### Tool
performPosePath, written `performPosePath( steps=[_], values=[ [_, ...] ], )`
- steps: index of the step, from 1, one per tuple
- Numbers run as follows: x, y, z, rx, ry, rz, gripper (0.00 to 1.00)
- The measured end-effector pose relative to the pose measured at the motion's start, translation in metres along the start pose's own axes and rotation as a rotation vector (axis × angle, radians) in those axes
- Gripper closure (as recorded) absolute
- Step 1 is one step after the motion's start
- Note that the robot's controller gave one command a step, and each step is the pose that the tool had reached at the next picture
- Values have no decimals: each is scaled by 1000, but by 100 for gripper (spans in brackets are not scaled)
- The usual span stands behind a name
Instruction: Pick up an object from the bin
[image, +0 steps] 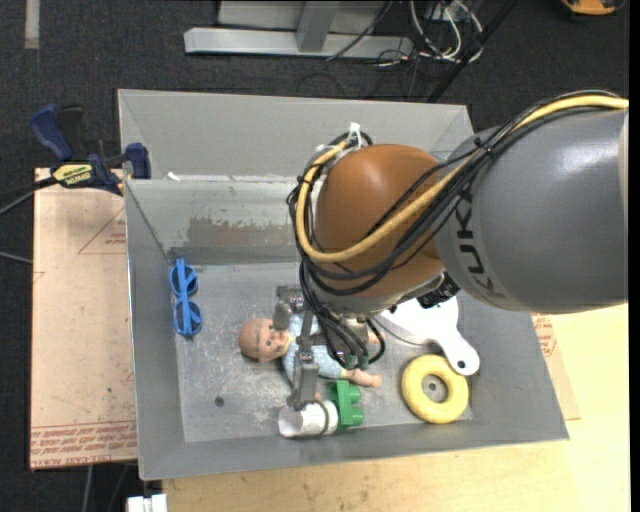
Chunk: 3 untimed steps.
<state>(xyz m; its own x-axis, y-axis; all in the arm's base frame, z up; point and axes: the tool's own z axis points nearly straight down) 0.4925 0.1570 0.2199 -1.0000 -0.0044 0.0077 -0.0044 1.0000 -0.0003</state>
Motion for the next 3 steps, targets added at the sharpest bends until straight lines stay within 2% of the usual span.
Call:
performPosePath(
  steps=[1, 2, 3],
  values=[
    [-2, -1, -4, -1, -8, 3, 0],
    [-18, -9, 36, -3, -14, -56, 0],
    [-67, -32, 136, -18, -42, -206, 100]
  ],
)
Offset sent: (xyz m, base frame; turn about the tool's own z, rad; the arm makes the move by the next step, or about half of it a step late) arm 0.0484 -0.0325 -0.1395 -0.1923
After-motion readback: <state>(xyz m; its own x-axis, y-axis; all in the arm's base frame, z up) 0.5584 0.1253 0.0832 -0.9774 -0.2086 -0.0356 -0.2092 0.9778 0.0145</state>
